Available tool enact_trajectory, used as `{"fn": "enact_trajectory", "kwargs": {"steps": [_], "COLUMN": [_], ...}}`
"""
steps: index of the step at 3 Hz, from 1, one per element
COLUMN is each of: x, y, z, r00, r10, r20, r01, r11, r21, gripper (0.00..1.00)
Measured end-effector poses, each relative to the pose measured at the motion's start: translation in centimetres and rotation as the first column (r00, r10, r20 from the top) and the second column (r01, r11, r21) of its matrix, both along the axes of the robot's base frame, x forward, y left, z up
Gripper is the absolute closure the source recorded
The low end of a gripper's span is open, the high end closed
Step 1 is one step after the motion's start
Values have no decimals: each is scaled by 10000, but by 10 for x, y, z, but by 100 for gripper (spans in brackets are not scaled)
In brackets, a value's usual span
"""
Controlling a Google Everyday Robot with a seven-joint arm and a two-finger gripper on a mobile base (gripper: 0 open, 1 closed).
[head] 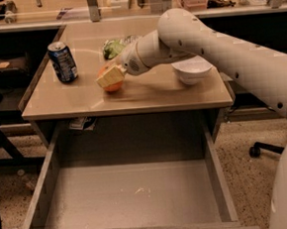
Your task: Pick orange from top drawer and place on counter
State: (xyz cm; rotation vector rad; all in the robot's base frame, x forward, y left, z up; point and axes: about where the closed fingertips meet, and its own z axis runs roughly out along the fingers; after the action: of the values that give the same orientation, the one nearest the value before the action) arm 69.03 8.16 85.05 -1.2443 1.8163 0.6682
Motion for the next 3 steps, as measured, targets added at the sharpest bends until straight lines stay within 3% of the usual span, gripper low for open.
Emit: {"fn": "enact_trajectory", "kwargs": {"steps": [2,3], "x": [0,0], "y": [0,0], "z": [0,0], "r00": [10000,10000], "r10": [1,6], "r20": [-1,-3], "r01": [-1,-6], "r11": [10000,10000], "r21": [0,0], "gripper": [13,0]}}
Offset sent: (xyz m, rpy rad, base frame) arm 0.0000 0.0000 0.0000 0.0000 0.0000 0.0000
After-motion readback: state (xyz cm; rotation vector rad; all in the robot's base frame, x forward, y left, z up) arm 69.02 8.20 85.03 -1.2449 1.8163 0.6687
